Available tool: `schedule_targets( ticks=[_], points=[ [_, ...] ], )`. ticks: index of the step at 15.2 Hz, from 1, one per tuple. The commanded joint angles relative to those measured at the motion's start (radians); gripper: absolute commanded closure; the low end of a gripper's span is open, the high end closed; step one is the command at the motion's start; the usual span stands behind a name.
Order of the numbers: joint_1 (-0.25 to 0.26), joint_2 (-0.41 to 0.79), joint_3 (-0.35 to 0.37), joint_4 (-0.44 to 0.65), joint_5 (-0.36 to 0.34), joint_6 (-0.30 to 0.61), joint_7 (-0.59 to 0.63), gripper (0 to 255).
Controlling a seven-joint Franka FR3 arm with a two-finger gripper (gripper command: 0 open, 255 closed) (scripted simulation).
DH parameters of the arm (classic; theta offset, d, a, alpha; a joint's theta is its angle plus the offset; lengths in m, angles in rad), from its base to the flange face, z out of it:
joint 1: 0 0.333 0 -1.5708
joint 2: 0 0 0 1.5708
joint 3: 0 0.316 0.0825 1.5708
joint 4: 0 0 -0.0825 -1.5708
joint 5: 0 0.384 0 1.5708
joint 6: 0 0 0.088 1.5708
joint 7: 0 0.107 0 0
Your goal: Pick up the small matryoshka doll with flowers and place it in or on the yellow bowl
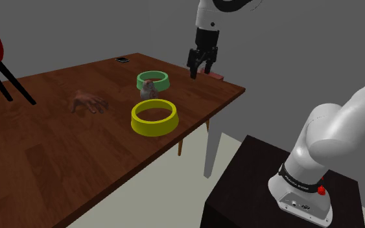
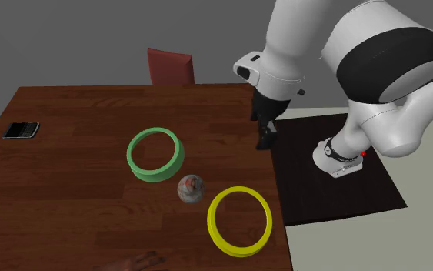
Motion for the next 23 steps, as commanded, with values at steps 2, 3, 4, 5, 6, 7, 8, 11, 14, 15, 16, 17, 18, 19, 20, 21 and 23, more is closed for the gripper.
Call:
schedule_targets(
  ticks=[2,3,4,5,6,7,8,11,14,15,16,17,18,19,20,21,23],
  points=[
    [0.006,0.100,0.022,0.065,0.023,0.045,0.060,0],
    [0.008,0.134,0.028,0.093,0.029,0.055,0.078,0],
    [0.010,0.169,0.034,0.123,0.035,0.064,0.097,0],
    [0.012,0.204,0.039,0.153,0.039,0.073,0.116,0],
    [0.014,0.239,0.044,0.186,0.044,0.080,0.134,0],
    [0.016,0.274,0.049,0.219,0.047,0.086,0.152,0],
    [0.018,0.310,0.053,0.254,0.050,0.092,0.171,0],
    [0.025,0.420,0.064,0.368,0.056,0.101,0.224,0],
    [0.033,0.534,0.070,0.498,0.059,0.099,0.277,0],
    [0.035,0.553,0.071,0.521,0.060,0.098,0.285,0],
    [0.036,0.556,0.071,0.510,0.060,0.111,0.285,0],
    [0.037,0.558,0.072,0.500,0.060,0.123,0.285,0],
    [0.038,0.560,0.072,0.490,0.060,0.136,0.285,0],
    [0.039,0.563,0.073,0.481,0.060,0.148,0.285,0],
    [0.040,0.566,0.074,0.472,0.060,0.161,0.284,0],
    [0.041,0.569,0.074,0.462,0.060,0.173,0.284,0],
    [0.042,0.574,0.075,0.448,0.060,0.192,0.284,0]
  ],
)
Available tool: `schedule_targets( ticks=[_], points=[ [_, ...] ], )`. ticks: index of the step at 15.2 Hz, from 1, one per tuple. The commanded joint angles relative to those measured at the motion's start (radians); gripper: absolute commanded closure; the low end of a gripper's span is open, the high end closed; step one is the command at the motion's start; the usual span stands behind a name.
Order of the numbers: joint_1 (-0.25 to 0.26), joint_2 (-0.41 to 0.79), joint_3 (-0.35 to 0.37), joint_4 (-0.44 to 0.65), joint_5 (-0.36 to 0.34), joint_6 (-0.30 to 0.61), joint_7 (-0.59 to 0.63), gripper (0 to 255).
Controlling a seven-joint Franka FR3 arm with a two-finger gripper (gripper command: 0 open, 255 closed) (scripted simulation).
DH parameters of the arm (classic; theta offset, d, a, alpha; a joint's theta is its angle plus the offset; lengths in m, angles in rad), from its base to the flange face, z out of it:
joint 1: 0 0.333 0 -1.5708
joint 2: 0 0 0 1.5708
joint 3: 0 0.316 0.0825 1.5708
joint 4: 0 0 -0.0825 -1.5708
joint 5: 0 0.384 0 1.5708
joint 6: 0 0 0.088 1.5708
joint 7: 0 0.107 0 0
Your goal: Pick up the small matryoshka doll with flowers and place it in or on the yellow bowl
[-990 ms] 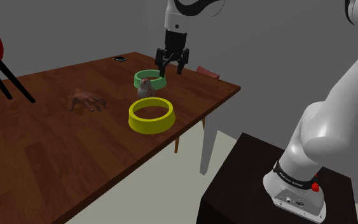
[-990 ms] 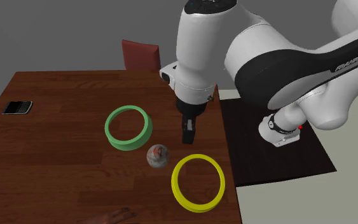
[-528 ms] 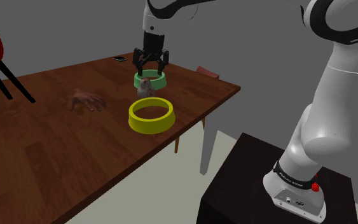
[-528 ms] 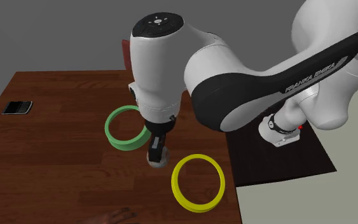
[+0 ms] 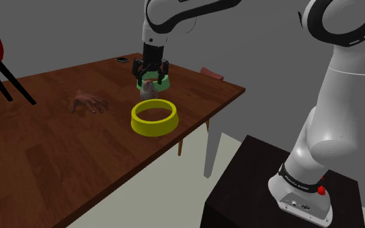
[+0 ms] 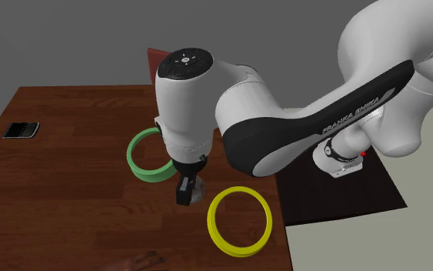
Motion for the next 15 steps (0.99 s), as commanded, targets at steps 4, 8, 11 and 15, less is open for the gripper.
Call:
schedule_targets(
  ticks=[4,8,11,15],
  points=[
    [0.001,0.002,0.001,-0.008,0.000,0.011,0.000,0],
    [0.001,0.002,0.001,-0.008,0.000,0.011,0.000,255],
    [0.001,0.002,0.001,-0.008,0.000,0.011,0.000,255],
    [0.001,0.002,0.001,-0.009,0.000,0.011,0.000,255]
  ],
)
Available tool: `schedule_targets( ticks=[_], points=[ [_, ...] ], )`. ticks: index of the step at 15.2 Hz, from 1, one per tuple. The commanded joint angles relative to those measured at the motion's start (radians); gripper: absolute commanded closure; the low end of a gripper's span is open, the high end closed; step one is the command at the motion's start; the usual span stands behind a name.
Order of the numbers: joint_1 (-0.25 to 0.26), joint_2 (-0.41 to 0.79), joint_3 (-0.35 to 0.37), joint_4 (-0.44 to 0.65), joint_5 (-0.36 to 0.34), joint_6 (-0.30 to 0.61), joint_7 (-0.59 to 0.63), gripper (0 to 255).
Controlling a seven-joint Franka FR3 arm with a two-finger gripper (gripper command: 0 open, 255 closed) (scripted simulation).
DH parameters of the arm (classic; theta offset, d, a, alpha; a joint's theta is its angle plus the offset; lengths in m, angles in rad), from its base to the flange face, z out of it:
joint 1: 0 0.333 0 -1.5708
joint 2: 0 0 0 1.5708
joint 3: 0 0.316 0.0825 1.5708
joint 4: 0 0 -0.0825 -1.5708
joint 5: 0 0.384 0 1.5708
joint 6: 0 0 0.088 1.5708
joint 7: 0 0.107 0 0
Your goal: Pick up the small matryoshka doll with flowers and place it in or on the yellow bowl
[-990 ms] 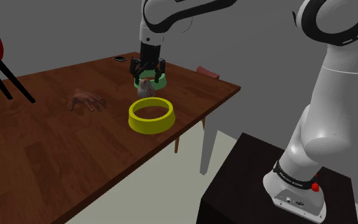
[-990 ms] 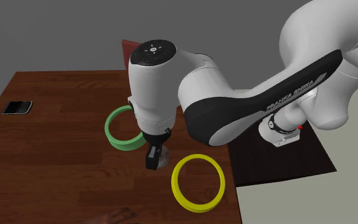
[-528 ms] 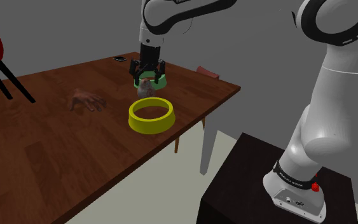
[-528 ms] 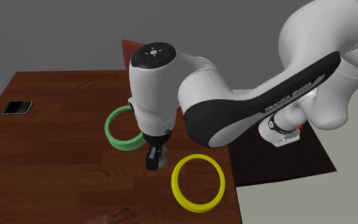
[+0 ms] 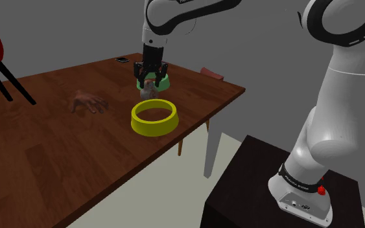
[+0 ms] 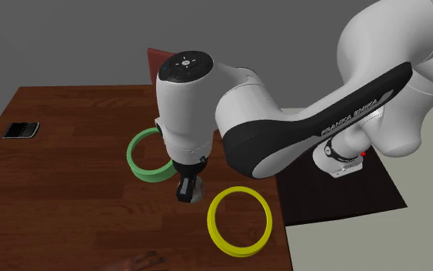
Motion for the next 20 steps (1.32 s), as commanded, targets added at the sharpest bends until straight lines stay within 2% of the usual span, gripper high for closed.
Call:
schedule_targets(
  ticks=[1,20],
  points=[
    [0.000,0.001,0.000,0.000,0.000,0.000,0.000,255],
    [0.000,0.014,-0.001,0.259,-0.012,-0.244,0.034,255]
  ],
)
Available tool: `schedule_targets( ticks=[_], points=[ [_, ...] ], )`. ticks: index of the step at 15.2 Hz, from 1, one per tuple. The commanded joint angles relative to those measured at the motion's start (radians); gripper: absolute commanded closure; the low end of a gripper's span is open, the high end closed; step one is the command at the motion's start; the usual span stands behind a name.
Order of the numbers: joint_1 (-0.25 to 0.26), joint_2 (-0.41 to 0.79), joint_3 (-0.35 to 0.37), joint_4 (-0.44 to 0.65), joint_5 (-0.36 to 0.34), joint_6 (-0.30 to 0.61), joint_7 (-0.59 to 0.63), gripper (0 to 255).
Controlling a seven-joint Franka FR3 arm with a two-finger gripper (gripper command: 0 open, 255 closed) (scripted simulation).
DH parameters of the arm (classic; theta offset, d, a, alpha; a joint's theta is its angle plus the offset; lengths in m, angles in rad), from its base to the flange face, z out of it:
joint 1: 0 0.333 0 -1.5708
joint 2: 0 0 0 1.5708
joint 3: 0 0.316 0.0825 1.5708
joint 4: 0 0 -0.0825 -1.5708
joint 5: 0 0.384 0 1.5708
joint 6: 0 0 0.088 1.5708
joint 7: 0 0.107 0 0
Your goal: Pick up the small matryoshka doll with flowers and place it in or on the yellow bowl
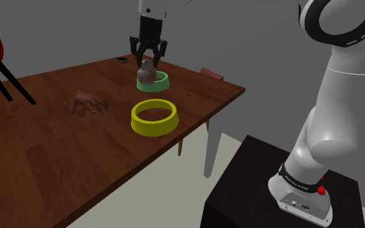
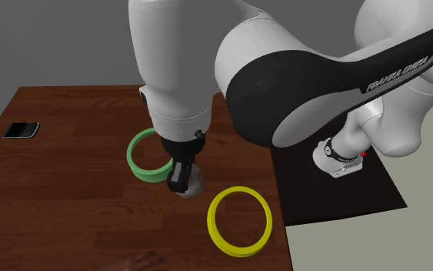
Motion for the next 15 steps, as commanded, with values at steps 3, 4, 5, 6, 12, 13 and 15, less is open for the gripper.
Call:
schedule_targets(
  ticks=[3,4,5,6,12,13,15],
  points=[
    [0.001,0.014,0.001,0.072,-0.003,-0.057,0.009,255],
    [0.001,0.018,0.001,0.091,-0.004,-0.072,0.011,255],
    [0.002,0.022,0.001,0.108,-0.004,-0.085,0.013,255],
    [0.009,-0.010,0.006,0.071,-0.004,-0.078,0.026,255],
    [0.056,-0.178,0.047,-0.102,0.004,-0.059,0.115,255],
    [0.064,-0.202,0.055,-0.124,0.005,-0.059,0.131,255],
    [0.080,-0.249,0.072,-0.165,0.009,-0.060,0.164,255]
  ],
)
